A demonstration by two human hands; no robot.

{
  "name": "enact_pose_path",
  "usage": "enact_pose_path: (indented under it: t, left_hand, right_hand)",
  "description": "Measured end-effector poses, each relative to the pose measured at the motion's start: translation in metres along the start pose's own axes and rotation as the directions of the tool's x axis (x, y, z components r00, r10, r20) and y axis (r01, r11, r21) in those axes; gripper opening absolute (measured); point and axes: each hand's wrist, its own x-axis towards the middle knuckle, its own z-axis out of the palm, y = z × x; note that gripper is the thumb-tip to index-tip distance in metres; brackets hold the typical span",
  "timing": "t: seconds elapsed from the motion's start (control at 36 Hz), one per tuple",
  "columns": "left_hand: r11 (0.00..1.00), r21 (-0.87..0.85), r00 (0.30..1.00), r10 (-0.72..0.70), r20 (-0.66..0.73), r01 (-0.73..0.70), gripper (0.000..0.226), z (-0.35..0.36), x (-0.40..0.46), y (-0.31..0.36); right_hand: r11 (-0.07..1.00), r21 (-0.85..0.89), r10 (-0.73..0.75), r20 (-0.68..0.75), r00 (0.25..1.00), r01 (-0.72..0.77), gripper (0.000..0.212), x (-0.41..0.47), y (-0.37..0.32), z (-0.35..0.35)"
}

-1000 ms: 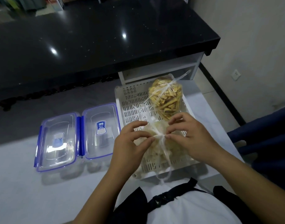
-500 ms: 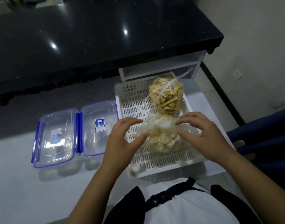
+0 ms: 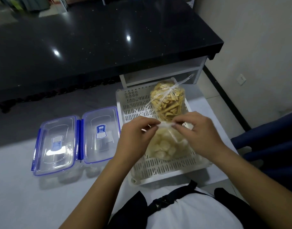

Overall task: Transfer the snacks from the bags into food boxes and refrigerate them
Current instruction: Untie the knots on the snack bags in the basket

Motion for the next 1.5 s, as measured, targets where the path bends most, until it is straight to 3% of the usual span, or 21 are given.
enact_pose_path:
  t: [0.11,0.19,0.31,0.39,0.47,0.58,0.69,0.81,0.83,0.89,0.97,1.08,1.17,1.25,1.42,1.5]
  left_hand:
    - [0.969,-0.235,0.988,-0.109,-0.111,0.080,0.022,-0.021,-0.010,0.011]
    - [0.907,-0.405,0.972,-0.184,-0.144,0.112,0.024,-0.033,-0.023,0.013]
    - [0.850,-0.464,0.945,-0.318,-0.072,0.251,0.029,-0.029,-0.043,0.003]
    - [0.847,-0.401,0.921,-0.388,-0.019,0.349,0.028,-0.022,-0.053,-0.008]
    - [0.884,-0.312,0.927,-0.373,-0.023,0.348,0.006,-0.023,-0.055,-0.010]
    - [0.878,-0.388,0.940,-0.333,-0.078,0.279,0.036,-0.031,-0.047,0.001]
    - [0.862,-0.459,0.960,-0.273,-0.065,0.214,0.020,-0.043,-0.036,0.016]
    - [0.773,-0.598,0.977,-0.194,0.092,0.210,0.019,-0.064,-0.026,0.027]
    - [0.739,-0.638,0.977,-0.162,0.141,0.215,0.018,-0.068,-0.024,0.030]
    - [0.686,-0.688,0.969,-0.127,0.210,0.239,0.018,-0.072,-0.020,0.033]
    - [0.601,-0.747,0.957,-0.127,0.263,0.285,0.029,-0.071,-0.014,0.036]
    - [0.488,-0.809,0.941,-0.096,0.323,0.328,0.049,-0.070,-0.010,0.043]
    - [0.433,-0.832,0.933,-0.075,0.351,0.348,0.069,-0.070,-0.012,0.044]
    - [0.408,-0.842,0.933,-0.083,0.351,0.353,0.074,-0.071,-0.016,0.044]
    - [0.410,-0.840,0.933,-0.100,0.346,0.356,0.072,-0.073,-0.025,0.048]
    - [0.424,-0.838,0.933,-0.045,0.358,0.343,0.072,-0.076,-0.032,0.049]
  right_hand:
    - [0.983,0.183,0.024,-0.018,1.000,-0.021,0.025,0.007,-0.006,-0.026]
    - [0.972,0.236,0.030,-0.057,0.998,-0.016,0.016,0.006,-0.003,-0.043]
    - [0.959,0.258,0.128,-0.016,0.992,-0.119,0.013,-0.004,0.018,-0.048]
    - [0.943,0.261,0.200,0.048,0.979,-0.206,0.006,-0.017,0.030,-0.043]
    - [0.939,0.306,0.143,0.070,0.987,-0.157,0.007,-0.023,0.025,-0.044]
    - [0.929,0.365,0.033,0.070,0.997,-0.057,0.004,-0.017,0.005,-0.052]
    - [0.974,0.213,-0.070,-0.057,0.996,0.081,0.007,-0.009,-0.010,-0.063]
    - [0.984,-0.049,-0.177,-0.259,0.949,0.170,0.014,-0.002,-0.012,-0.074]
    - [0.984,-0.042,-0.180,-0.285,0.942,0.175,0.015,0.000,-0.013,-0.074]
    - [0.981,0.137,-0.089,-0.303,0.949,0.136,0.016,0.004,-0.015,-0.073]
    - [0.864,0.502,0.137,-0.276,0.951,0.021,0.018,0.010,-0.022,-0.070]
    - [0.650,0.752,0.278,-0.101,0.955,-0.110,0.016,0.015,-0.022,-0.070]
    - [0.570,0.809,0.287,-0.033,0.957,-0.143,0.011,0.016,-0.016,-0.073]
    - [0.562,0.815,0.267,-0.017,0.964,-0.141,0.013,0.015,-0.011,-0.080]
    - [0.280,0.891,0.202,0.308,0.930,-0.357,0.019,0.015,-0.014,-0.095]
    - [0.197,0.881,0.119,0.414,0.902,-0.430,0.042,0.016,-0.018,-0.116]
